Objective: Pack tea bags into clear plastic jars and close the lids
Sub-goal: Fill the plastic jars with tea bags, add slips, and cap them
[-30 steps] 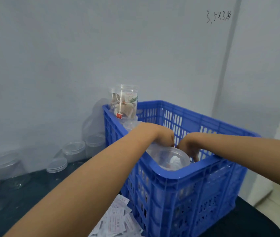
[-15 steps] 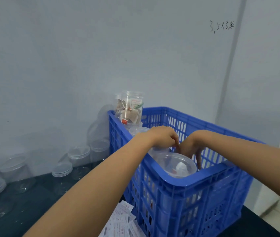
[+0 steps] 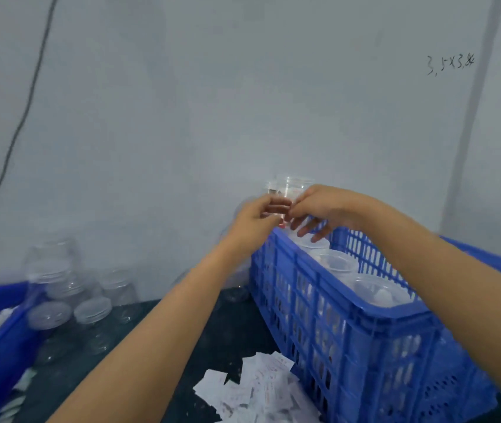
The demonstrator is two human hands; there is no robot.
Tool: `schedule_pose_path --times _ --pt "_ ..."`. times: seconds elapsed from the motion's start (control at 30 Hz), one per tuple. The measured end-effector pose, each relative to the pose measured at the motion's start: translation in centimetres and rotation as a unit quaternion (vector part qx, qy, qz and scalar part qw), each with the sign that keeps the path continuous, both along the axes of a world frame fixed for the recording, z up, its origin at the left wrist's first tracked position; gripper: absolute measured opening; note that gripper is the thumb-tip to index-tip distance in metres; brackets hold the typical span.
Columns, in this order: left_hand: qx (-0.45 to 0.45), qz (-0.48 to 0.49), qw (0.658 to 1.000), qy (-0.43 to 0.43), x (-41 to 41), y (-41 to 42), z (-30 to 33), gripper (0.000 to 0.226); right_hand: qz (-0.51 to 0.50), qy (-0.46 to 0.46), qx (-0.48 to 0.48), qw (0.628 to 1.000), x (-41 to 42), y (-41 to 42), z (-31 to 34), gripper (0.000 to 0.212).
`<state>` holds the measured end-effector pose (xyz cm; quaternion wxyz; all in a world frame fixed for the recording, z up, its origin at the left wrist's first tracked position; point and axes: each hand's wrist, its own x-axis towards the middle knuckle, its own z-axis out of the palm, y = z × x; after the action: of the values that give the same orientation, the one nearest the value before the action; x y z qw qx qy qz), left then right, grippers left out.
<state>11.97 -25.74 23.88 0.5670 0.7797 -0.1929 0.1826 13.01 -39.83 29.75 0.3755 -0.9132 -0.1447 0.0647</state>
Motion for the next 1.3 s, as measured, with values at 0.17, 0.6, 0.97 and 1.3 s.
schedule_pose_path --times 0.17,0.6,0.97,1.3 --pt "-0.119 0.042 0.990 0.057 -5.1 7.4 -3.8 0.034 0.050 0.021 0.065 0.996 -3.4 7.2 -3.4 0.011" --pt "-0.148 0.274 0.923 0.227 -6.3 21.7 -19.5 0.032 -0.109 0.119 0.205 0.965 2.0 15.3 -19.3 0.021" --pt "0.194 0.296 0.930 0.098 4.9 17.6 -18.9 0.049 -0.101 0.120 0.277 0.948 7.8 16.1 -22.7 0.058" --pt "0.467 0.331 0.789 0.222 11.5 15.5 -17.0 0.060 0.025 0.037 0.117 0.992 11.2 17.2 -21.4 0.074"
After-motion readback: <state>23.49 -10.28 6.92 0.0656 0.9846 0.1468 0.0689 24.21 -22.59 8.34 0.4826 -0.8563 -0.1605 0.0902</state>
